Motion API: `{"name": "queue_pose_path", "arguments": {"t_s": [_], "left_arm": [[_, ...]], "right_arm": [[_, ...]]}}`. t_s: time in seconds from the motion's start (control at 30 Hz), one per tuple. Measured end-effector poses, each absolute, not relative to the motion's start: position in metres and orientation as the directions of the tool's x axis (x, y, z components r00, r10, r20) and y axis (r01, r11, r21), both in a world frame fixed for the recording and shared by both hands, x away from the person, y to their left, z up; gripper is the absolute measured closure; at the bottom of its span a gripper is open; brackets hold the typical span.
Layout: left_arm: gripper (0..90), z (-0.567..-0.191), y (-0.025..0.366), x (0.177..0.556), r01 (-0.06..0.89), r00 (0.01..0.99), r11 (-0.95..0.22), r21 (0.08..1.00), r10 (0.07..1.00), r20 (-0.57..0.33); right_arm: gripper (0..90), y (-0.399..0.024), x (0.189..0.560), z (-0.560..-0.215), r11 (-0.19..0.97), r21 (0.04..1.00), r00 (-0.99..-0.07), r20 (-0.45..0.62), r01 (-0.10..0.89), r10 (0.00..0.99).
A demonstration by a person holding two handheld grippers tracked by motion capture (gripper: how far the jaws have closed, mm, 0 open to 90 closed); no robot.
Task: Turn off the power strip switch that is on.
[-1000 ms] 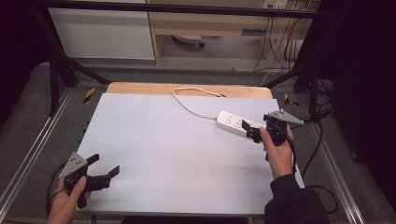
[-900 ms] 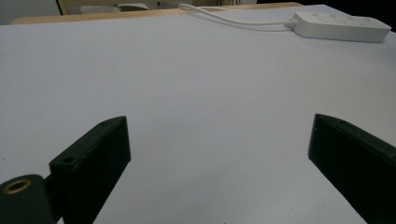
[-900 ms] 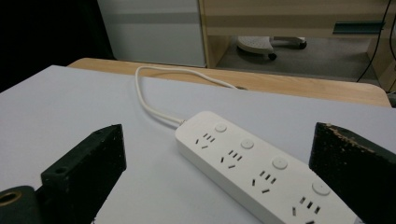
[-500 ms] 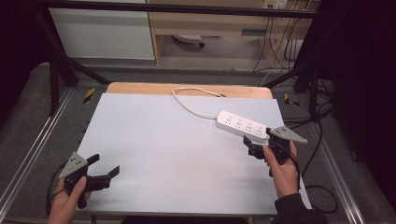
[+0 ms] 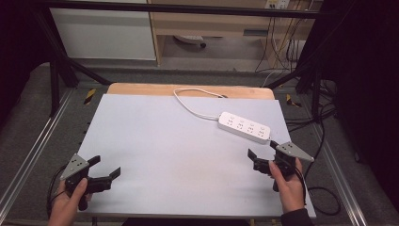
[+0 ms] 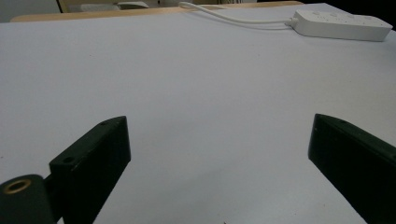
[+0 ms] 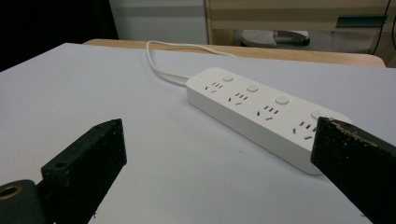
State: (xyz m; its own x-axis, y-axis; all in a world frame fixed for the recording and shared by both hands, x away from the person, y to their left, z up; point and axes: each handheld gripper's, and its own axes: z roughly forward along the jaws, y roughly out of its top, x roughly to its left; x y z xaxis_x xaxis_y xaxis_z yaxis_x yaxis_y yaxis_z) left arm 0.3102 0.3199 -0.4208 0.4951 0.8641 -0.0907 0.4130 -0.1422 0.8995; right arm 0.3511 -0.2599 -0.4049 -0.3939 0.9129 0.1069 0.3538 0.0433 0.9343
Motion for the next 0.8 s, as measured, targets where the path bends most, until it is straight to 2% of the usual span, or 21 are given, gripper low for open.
{"name": "queue_pose_path", "arguments": {"t_s": [0.37, 0.8], "left_arm": [[5.4, -0.421, 0.32, 0.31, 0.414, 0.497, -0.142, 0.899, 0.863, -0.092], [5.4, -0.42, 0.32, 0.309, 0.406, 0.5, -0.144, 0.902, 0.862, -0.087]], "right_arm": [[3.0, -0.261, 0.34, -0.42, 0.055, 0.928, -0.404, 0.107, 0.369, 0.909], [2.9, -0.257, 0.346, -0.444, 0.114, 0.889, -0.406, 0.085, 0.443, 0.91]]}}
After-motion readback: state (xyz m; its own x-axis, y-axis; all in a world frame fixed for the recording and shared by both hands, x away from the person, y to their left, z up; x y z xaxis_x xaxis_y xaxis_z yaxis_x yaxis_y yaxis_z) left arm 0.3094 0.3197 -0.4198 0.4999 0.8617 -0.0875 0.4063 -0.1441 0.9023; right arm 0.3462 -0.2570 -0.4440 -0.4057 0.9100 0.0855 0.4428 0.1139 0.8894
